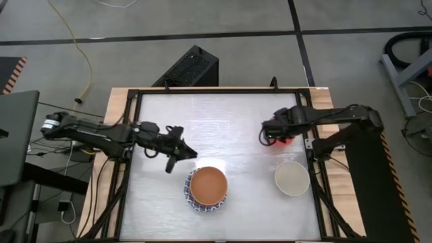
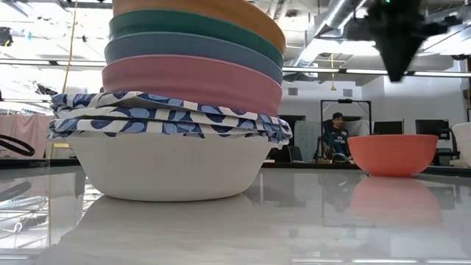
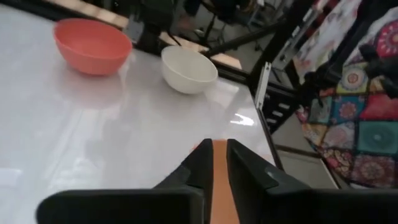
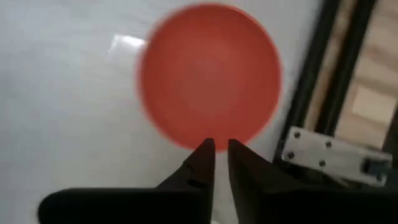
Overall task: Nest bowls inside each other
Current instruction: Stack the orange bowl into the yellow bowl
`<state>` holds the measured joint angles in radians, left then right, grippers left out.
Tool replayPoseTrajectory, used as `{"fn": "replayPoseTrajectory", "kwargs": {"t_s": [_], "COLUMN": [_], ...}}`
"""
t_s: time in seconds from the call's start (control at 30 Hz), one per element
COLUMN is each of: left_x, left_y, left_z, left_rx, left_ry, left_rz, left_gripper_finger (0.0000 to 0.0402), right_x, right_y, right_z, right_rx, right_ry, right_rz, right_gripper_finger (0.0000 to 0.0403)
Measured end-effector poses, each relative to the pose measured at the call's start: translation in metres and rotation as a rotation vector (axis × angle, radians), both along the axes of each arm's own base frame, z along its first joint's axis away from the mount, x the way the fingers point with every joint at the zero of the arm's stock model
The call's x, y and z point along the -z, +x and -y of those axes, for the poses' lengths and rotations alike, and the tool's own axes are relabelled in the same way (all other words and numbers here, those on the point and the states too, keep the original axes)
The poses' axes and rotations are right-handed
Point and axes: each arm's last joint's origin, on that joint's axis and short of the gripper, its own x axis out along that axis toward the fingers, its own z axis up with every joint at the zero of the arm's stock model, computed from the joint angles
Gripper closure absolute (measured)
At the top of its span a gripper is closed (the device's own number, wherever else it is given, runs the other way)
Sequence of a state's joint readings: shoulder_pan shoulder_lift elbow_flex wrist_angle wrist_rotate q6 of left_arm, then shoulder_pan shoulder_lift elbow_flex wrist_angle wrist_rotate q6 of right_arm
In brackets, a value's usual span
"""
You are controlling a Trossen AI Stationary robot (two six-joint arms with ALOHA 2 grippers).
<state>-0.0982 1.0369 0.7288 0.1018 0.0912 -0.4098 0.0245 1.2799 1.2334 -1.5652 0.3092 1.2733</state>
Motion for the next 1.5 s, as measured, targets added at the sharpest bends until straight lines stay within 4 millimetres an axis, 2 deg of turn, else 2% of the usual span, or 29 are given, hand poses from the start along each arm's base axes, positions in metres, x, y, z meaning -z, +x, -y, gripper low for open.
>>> {"fn": "replayPoseTrajectory", "kwargs": {"t_s": [0.2,0.4,0.53,0.7,0.97,1.2,1.5], "left_x": [0.010,0.008,0.007,0.008,0.009,0.009,0.010], "left_y": [0.015,0.016,0.016,0.016,0.016,0.016,0.016], "left_z": [0.002,0.001,-0.002,-0.004,-0.004,-0.004,-0.004], "left_rx": [0.019,0.016,0.005,0.018,0.018,0.028,0.033], "left_ry": [-0.051,-0.030,-0.025,-0.030,-0.029,-0.032,-0.052], "left_rz": [-0.016,0.012,0.016,0.011,0.001,-0.007,-0.012], "left_gripper_finger": [0.0384,0.0385,0.0385,0.0385,0.0385,0.0384,0.0384], "right_x": [0.026,0.046,0.062,0.079,0.082,0.084,0.100], "right_y": [-0.025,-0.034,-0.037,-0.040,-0.052,-0.054,-0.045], "right_z": [0.009,0.022,0.035,0.055,0.083,0.095,0.104], "right_rx": [0.203,0.307,0.376,0.404,0.424,0.420,0.429], "right_ry": [-0.005,-0.013,-0.014,-0.005,0.034,0.055,0.097], "right_rz": [0.010,-0.006,-0.018,-0.009,-0.033,-0.011,-0.107], "right_gripper_finger": [0.0274,0.0198,0.0172,0.0170,0.0184,0.0195,0.0206]}}
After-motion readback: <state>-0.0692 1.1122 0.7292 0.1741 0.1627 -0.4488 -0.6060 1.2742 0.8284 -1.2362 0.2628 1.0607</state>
